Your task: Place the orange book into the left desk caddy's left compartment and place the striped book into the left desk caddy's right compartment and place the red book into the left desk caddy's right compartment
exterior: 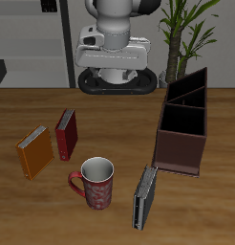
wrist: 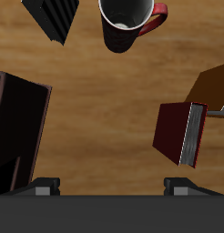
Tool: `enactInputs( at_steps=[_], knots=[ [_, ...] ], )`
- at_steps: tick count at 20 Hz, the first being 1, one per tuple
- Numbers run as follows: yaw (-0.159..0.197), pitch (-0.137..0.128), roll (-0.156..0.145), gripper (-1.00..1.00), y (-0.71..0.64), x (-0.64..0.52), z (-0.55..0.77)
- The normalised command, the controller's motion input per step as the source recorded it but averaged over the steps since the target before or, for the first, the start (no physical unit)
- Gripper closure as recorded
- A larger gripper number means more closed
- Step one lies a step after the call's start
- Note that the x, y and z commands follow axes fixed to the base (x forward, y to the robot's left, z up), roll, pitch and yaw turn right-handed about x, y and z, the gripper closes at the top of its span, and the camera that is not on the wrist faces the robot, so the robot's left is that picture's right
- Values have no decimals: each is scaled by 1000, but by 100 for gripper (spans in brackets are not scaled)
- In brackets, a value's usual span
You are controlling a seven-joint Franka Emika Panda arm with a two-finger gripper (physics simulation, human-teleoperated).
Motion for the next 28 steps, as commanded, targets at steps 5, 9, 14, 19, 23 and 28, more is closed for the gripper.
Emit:
enactInputs(
  at_steps=[5,9,14,19,23,28],
  knots=[
    [5,-2,-11,-100,-35,7,3],
    [29,-28,36,-100,-57,-19,32],
    [-17,-1,43,-100,-213,18,-31],
    [24,-11,-33,-100,-320,76,-122],
    [-8,-25,-27,-100,-515,150,-39],
    [13,17,-42,-100,-518,194,-84]
  ],
)
